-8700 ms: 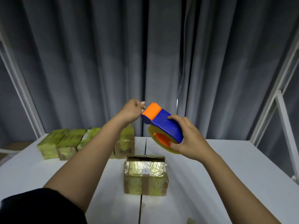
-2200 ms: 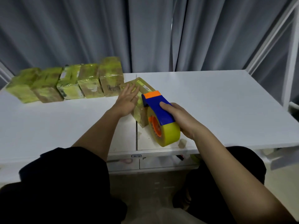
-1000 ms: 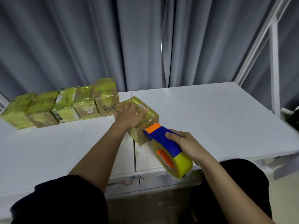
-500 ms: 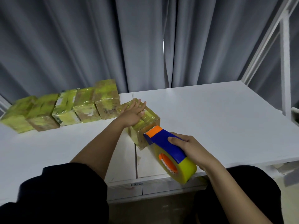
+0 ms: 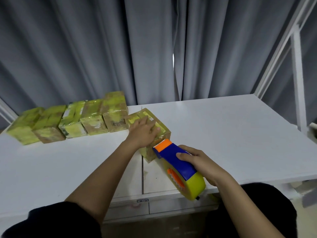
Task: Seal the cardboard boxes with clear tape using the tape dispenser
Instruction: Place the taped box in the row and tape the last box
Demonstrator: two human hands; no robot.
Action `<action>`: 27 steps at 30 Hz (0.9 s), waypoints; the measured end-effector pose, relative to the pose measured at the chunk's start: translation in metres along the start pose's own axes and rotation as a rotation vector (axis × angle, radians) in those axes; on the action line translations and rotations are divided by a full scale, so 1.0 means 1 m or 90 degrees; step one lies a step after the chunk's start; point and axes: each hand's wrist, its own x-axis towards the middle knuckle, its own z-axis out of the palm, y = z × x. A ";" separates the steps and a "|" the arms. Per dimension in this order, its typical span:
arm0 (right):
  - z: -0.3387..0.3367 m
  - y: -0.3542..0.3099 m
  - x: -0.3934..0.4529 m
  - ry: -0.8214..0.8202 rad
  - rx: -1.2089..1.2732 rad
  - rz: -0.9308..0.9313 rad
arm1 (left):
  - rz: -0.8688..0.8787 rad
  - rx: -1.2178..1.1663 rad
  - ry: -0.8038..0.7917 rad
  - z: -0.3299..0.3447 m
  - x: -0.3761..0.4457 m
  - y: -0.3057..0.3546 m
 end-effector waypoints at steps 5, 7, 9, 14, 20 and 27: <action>0.003 -0.006 0.010 -0.019 -0.017 0.064 | 0.020 -0.033 -0.066 0.010 -0.002 -0.017; 0.010 -0.010 0.017 -0.027 -0.038 0.094 | 0.031 -0.005 -0.067 0.010 0.005 -0.020; 0.015 -0.013 0.023 -0.034 -0.041 0.099 | 0.051 0.019 -0.068 0.009 0.014 -0.025; 0.026 -0.011 0.024 -0.101 0.137 0.027 | 0.053 -0.014 -0.062 0.005 0.029 -0.036; 0.029 -0.012 0.017 -0.125 0.188 0.010 | 0.068 0.003 -0.062 0.006 0.029 -0.036; 0.028 -0.013 0.017 -0.072 0.183 0.020 | 0.080 0.002 -0.044 0.011 0.037 -0.042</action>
